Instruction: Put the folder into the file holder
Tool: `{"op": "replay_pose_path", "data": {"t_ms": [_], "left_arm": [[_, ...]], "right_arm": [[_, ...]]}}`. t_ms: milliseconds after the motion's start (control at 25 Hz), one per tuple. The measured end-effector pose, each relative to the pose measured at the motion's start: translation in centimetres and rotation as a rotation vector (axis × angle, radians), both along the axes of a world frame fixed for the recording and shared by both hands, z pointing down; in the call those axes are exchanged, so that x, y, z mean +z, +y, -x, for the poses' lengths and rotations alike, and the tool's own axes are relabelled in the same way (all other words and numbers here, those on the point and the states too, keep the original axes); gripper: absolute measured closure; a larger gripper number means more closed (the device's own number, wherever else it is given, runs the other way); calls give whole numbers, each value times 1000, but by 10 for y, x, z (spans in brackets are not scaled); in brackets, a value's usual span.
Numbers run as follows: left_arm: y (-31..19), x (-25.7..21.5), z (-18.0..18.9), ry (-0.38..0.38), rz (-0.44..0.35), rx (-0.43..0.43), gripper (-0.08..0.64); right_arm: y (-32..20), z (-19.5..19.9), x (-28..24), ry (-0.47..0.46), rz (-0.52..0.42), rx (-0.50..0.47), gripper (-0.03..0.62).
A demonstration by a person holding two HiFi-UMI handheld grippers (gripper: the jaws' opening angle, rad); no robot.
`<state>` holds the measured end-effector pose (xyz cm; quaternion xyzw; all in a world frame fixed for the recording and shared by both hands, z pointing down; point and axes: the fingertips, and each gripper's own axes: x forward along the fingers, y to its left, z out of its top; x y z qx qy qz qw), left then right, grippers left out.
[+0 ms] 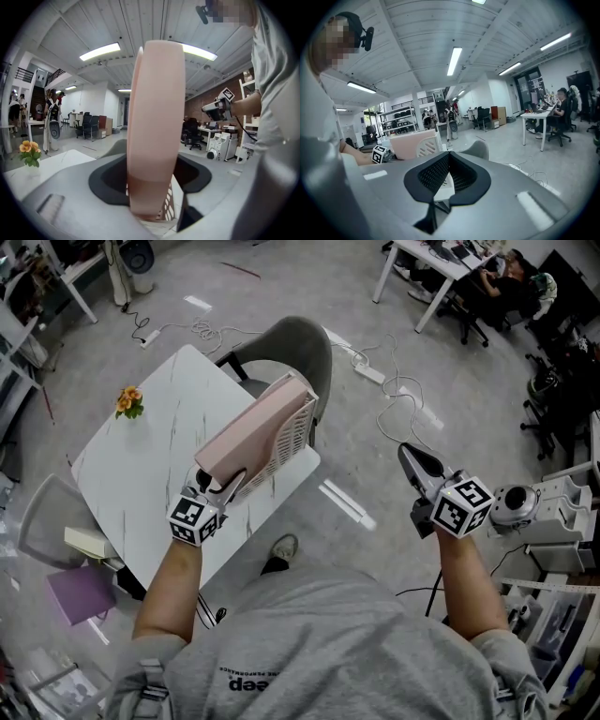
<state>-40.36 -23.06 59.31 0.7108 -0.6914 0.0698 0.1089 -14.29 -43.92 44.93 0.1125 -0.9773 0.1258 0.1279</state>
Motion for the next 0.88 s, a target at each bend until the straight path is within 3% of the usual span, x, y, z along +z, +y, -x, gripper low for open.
{"op": "replay_pose_path", "data": {"t_ms": [320, 480, 680, 880], "left_arm": [[40, 5, 1, -12, 61, -167, 264], [62, 13, -22, 18, 102, -231, 264], [59, 17, -76, 66, 106, -189, 275], [19, -9, -123, 112, 50, -79, 290]], "right_arm": [[8, -14, -8, -29, -6, -36, 588], [12, -31, -11, -47, -9, -45, 588], [13, -60, -11, -68, -17, -31, 589], [11, -101, -17, -75, -23, 19, 588]]}}
